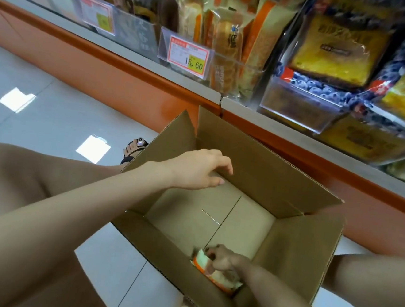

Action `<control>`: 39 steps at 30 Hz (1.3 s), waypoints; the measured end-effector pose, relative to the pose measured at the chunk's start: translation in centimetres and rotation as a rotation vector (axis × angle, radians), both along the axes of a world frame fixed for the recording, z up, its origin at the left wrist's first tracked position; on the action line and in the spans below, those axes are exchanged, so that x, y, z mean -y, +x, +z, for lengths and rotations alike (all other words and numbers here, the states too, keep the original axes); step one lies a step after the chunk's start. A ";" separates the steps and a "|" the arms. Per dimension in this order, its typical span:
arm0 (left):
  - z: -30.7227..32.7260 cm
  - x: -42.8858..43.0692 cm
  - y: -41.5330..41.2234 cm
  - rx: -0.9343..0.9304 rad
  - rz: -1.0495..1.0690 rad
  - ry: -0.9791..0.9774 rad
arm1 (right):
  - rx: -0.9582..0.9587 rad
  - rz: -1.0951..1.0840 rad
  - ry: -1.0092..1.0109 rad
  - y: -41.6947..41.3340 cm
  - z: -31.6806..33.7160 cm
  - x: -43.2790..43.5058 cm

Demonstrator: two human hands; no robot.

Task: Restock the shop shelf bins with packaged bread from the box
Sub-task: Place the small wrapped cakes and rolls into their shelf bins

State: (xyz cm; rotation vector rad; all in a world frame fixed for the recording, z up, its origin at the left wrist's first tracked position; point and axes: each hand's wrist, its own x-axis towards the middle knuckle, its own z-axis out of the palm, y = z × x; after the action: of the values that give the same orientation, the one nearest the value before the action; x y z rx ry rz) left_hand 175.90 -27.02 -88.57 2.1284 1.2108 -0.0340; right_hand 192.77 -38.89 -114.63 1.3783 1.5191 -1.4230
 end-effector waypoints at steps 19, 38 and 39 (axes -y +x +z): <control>4.3 -3.6 -0.1 -0.157 0.001 -0.007 | -0.674 -0.608 -0.241 -0.5 19.4 -7.9; 13.1 -3.9 -2.2 0.712 0.399 -0.213 | -0.870 -0.811 0.781 -0.4 40.1 -16.8; 13.2 -4.1 -2.1 0.722 0.410 -0.225 | -0.895 -0.825 0.797 -0.7 40.5 -17.3</control>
State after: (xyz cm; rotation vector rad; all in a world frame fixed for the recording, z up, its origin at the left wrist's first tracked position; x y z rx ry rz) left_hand 173.81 -22.94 -75.41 1.4555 1.0943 0.6853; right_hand 192.05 -21.56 -74.12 2.1629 2.4078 -2.2668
